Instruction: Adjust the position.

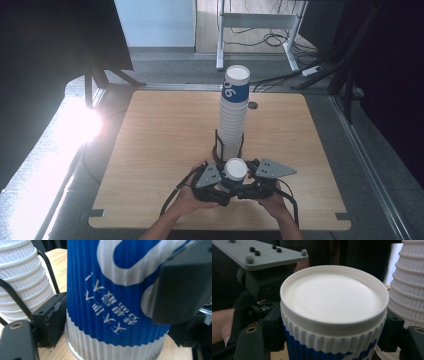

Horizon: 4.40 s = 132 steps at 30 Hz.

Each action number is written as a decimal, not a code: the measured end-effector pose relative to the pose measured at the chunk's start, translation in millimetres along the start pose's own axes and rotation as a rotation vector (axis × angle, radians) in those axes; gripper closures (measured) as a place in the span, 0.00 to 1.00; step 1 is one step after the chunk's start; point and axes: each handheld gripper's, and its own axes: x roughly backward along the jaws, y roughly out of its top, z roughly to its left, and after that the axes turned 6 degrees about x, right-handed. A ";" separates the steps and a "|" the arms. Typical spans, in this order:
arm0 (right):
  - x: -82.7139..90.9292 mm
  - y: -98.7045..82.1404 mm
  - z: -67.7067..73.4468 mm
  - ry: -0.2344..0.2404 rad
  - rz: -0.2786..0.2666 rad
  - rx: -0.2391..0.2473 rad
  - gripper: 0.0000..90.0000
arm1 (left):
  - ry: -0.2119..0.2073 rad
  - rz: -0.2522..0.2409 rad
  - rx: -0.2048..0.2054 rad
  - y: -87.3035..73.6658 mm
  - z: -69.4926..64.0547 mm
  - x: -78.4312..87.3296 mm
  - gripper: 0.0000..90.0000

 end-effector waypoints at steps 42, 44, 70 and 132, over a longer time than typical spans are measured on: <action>9.8 -0.3 -8.7 -0.008 -0.022 -0.075 0.23 | 0.119 0.042 -0.092 -4.6 5.9 8.1 0.19; 12.8 0.7 -9.2 -0.013 -0.030 -0.079 0.23 | 0.130 0.052 -0.097 -5.1 7.1 8.7 0.19; 29.3 -2.7 -21.1 0.005 0.157 -0.037 0.21 | 0.332 0.226 -0.286 -14.5 11.3 4.5 0.19; -62.9 35.8 -33.8 0.280 0.986 -0.010 0.28 | 0.540 0.330 -0.712 -24.8 -25.1 -14.6 0.18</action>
